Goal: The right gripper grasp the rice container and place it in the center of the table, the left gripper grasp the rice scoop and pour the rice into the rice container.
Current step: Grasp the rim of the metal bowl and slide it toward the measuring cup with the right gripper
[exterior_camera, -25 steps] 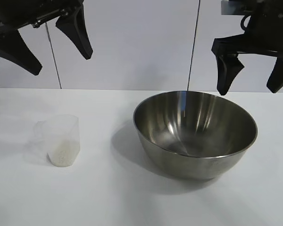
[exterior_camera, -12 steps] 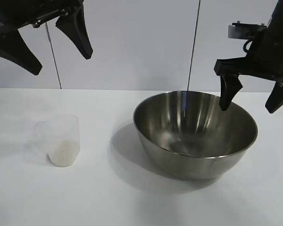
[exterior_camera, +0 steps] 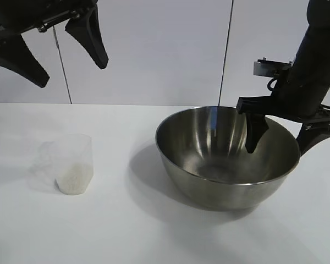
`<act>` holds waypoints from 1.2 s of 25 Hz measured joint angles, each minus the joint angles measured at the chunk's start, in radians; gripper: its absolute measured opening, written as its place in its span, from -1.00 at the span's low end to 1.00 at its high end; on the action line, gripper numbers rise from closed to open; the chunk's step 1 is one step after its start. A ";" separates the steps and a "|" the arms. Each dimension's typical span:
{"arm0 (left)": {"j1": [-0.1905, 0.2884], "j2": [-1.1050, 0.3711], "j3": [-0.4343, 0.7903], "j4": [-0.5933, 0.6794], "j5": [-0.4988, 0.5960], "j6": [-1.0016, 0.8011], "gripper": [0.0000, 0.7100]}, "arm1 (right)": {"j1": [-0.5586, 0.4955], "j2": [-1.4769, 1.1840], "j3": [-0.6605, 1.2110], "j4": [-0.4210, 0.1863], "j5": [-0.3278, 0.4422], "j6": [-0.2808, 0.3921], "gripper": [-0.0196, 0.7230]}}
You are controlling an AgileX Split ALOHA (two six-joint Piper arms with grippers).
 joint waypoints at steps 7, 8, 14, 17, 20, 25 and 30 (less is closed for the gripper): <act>0.000 0.000 0.000 0.000 -0.001 0.000 0.94 | 0.000 0.037 0.000 0.014 -0.010 0.000 -0.06; 0.000 0.000 0.000 0.000 -0.002 0.000 0.94 | 0.000 0.039 0.000 0.016 -0.010 0.000 -0.26; 0.000 0.000 0.000 0.000 -0.004 0.000 0.94 | -0.001 0.041 0.000 0.042 -0.007 -0.013 -0.86; 0.000 0.000 0.000 0.000 -0.004 0.000 0.94 | -0.001 0.038 0.000 0.072 -0.008 -0.041 -0.90; 0.000 0.000 0.000 0.000 -0.004 0.000 0.94 | -0.005 0.028 0.000 0.112 -0.008 -0.091 -0.92; 0.000 0.000 0.000 0.000 -0.004 0.000 0.94 | -0.048 0.021 0.000 0.232 0.015 -0.198 -0.92; 0.000 0.000 0.000 0.000 -0.005 0.000 0.94 | -0.076 0.021 0.001 0.343 0.018 -0.287 -0.92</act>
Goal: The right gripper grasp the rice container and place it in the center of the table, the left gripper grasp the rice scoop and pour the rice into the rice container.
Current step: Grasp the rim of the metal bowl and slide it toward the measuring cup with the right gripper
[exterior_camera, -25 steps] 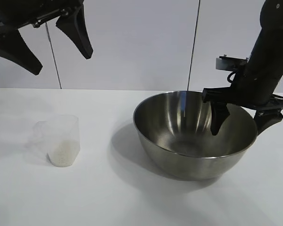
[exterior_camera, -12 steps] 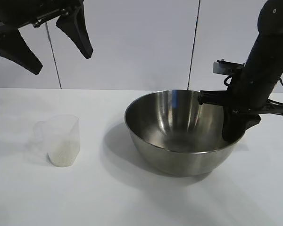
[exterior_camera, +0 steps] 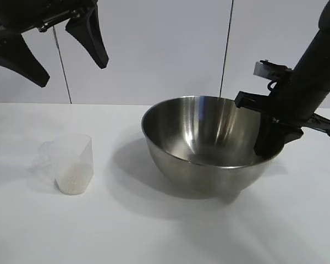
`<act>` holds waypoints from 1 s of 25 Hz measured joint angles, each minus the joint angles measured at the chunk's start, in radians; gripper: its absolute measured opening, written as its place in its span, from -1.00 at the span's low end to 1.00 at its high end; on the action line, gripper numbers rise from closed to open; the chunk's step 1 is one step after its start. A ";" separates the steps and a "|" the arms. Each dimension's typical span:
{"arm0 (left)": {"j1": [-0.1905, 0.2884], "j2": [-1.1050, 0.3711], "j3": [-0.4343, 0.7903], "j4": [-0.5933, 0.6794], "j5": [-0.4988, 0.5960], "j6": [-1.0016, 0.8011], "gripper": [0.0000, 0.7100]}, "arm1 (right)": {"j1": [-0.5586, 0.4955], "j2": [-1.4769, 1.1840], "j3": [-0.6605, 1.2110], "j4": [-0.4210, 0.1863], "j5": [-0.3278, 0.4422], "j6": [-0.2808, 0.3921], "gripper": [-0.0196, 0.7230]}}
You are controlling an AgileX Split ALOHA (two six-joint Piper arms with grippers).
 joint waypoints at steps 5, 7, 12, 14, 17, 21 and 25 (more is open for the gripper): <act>0.000 0.000 0.000 0.000 0.000 0.000 0.94 | 0.026 0.000 0.000 0.052 -0.004 -0.044 -0.92; 0.000 0.000 0.000 0.000 0.000 0.000 0.94 | 0.058 0.000 0.000 0.053 -0.008 -0.051 -0.92; 0.000 0.000 0.000 0.000 0.000 0.000 0.94 | 0.151 0.000 0.000 0.008 -0.037 -0.033 -0.92; 0.000 0.000 0.000 0.000 0.000 0.000 0.94 | 0.168 0.000 0.000 -0.017 -0.048 -0.018 -0.92; 0.000 0.000 0.000 0.000 0.000 0.000 0.94 | 0.171 0.009 0.000 -0.028 -0.050 -0.009 -0.92; 0.000 0.000 0.000 0.000 -0.002 0.000 0.94 | 0.171 0.042 0.000 -0.033 -0.049 -0.007 -0.92; 0.000 0.000 0.000 0.000 -0.004 0.000 0.94 | 0.171 0.048 0.000 -0.037 -0.049 -0.007 -0.92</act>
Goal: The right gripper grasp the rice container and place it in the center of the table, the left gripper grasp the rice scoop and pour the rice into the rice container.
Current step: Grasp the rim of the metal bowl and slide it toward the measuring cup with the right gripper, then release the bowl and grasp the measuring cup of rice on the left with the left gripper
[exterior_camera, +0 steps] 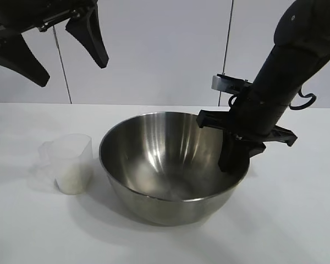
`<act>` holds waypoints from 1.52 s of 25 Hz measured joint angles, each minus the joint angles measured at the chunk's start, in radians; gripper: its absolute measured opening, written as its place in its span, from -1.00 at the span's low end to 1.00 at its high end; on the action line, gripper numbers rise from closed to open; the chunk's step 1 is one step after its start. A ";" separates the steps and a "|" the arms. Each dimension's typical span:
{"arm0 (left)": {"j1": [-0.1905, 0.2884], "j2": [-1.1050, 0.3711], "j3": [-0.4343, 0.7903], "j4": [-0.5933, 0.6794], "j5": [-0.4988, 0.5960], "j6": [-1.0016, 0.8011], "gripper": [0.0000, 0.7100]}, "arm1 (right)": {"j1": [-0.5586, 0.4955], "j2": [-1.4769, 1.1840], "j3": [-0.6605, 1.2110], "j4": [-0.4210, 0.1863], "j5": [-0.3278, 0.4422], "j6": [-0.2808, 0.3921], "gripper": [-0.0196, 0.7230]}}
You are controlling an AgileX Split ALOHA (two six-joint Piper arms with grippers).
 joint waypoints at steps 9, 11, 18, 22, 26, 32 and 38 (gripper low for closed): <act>0.000 0.000 0.000 0.000 -0.027 0.000 0.94 | 0.000 0.000 -0.001 0.004 0.000 0.002 -0.19; 0.000 0.000 0.000 0.000 -0.027 0.000 0.94 | 0.000 -0.001 -0.001 0.013 0.002 0.002 0.26; 0.000 0.000 0.000 0.000 -0.027 0.000 0.94 | -0.003 -0.086 -0.044 0.007 0.074 0.060 0.69; 0.000 0.000 0.000 0.000 -0.027 0.000 0.94 | -0.036 -0.170 -0.077 0.005 0.125 0.094 0.70; 0.000 0.000 0.000 0.000 -0.026 0.000 0.94 | -0.098 -0.237 -0.079 0.002 0.167 0.101 0.70; 0.000 0.000 0.000 0.004 -0.032 0.086 0.94 | -0.147 -0.253 -0.079 -0.006 0.210 0.101 0.70; 0.000 -0.010 0.019 0.004 -0.107 0.138 0.94 | -0.147 -0.253 -0.079 0.016 0.207 0.100 0.70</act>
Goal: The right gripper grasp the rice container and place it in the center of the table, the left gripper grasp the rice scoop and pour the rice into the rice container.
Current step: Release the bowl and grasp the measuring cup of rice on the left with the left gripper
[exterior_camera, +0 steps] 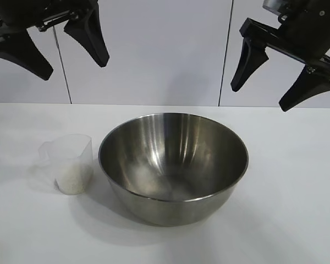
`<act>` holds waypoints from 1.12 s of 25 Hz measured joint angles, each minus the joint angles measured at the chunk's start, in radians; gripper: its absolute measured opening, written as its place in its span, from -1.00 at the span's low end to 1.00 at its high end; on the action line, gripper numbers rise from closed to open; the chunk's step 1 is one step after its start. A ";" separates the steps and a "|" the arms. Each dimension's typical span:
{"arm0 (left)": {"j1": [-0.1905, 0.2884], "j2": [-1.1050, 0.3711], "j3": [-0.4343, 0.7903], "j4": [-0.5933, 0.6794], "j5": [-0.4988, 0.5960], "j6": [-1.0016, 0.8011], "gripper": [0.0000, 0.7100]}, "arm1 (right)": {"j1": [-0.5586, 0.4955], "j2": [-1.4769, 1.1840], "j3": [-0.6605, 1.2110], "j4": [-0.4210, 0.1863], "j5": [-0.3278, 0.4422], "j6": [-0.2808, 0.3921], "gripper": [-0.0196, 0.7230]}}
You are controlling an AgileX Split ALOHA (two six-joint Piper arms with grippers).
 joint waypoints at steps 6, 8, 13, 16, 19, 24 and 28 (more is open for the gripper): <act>0.000 -0.134 0.249 -0.001 -0.420 0.109 0.94 | 0.000 0.000 0.000 0.000 0.000 -0.001 0.70; 0.000 -0.182 0.380 -0.003 -0.586 0.137 0.94 | 0.000 0.000 0.000 0.000 -0.001 -0.001 0.70; -0.016 -0.259 0.680 -0.008 -1.093 0.162 0.85 | 0.000 0.000 0.000 0.000 -0.007 -0.005 0.70; -0.021 -0.254 0.826 -0.003 -1.377 0.172 0.79 | 0.000 0.000 0.000 0.000 -0.008 -0.005 0.70; -0.021 -0.231 0.907 -0.003 -1.576 0.180 0.78 | 0.000 0.000 0.000 0.000 -0.009 -0.005 0.70; -0.021 -0.222 1.017 0.059 -1.749 0.163 0.70 | 0.000 0.000 0.000 0.000 -0.015 -0.008 0.70; -0.021 -0.222 1.125 0.150 -1.877 0.175 0.51 | 0.000 0.000 0.000 0.000 -0.016 -0.008 0.70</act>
